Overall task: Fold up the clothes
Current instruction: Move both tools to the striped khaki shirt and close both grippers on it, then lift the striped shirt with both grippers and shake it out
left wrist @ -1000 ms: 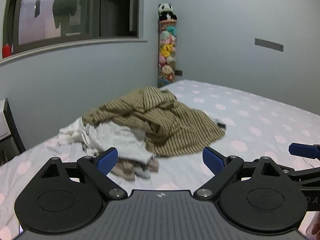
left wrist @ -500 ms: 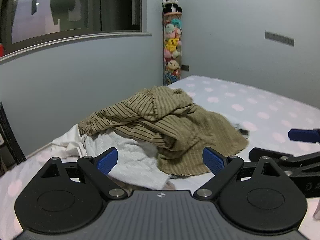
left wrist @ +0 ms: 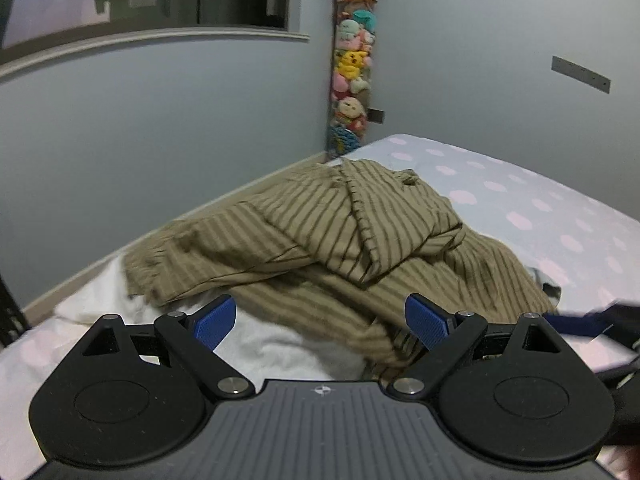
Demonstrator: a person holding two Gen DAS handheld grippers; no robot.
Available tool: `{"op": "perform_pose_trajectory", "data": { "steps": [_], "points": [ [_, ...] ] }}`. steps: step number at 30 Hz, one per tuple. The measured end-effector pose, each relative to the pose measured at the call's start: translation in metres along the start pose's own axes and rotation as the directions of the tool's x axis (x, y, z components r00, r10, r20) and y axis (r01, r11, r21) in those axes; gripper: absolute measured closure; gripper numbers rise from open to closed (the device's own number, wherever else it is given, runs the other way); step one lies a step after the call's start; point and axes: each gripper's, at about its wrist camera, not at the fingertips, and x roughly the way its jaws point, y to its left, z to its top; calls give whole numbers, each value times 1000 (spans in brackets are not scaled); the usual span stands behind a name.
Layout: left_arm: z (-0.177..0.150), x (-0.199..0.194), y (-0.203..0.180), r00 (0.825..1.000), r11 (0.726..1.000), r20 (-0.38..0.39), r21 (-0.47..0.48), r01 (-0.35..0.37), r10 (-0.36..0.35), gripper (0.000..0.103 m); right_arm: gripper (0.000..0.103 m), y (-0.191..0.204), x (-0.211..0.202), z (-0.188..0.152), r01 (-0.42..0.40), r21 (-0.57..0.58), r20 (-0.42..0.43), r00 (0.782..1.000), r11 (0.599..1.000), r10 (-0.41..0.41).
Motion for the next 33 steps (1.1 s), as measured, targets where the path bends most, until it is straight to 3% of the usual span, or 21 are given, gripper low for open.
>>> {"op": "perform_pose_trajectory", "data": {
  "steps": [3,9,10,11,14,16,24,33],
  "points": [
    [11,21,-7,998,998,1,2,61,-61,14,30,2,29,-1,-13,5,-20,1000,1000,13],
    [28,68,-22,989,989,-26,6,149,-149,46,50,-1,63,-2,-14,18,-41,999,1000,15],
    [30,76,-23,986,987,-35,0,162,-162,59,53,-2,65,-1,-20,21,-43,999,1000,20],
    [31,84,-24,984,986,-59,-9,165,-165,76,59,-3,67,-1,-26,24,-45,999,999,27],
    [33,90,-25,981,984,-75,-6,177,-177,90,87,-6,69,0,-40,33,-46,998,999,42],
    [35,84,-27,981,983,-69,26,182,-180,99,97,-9,67,2,-42,43,-41,998,998,44],
    [55,28,-33,985,983,-38,69,170,-168,102,102,-17,11,8,8,57,36,999,998,-10],
    [53,-74,-91,951,947,-9,92,307,-308,103,103,-40,-119,-3,117,108,160,978,987,-134]
  ]
}}
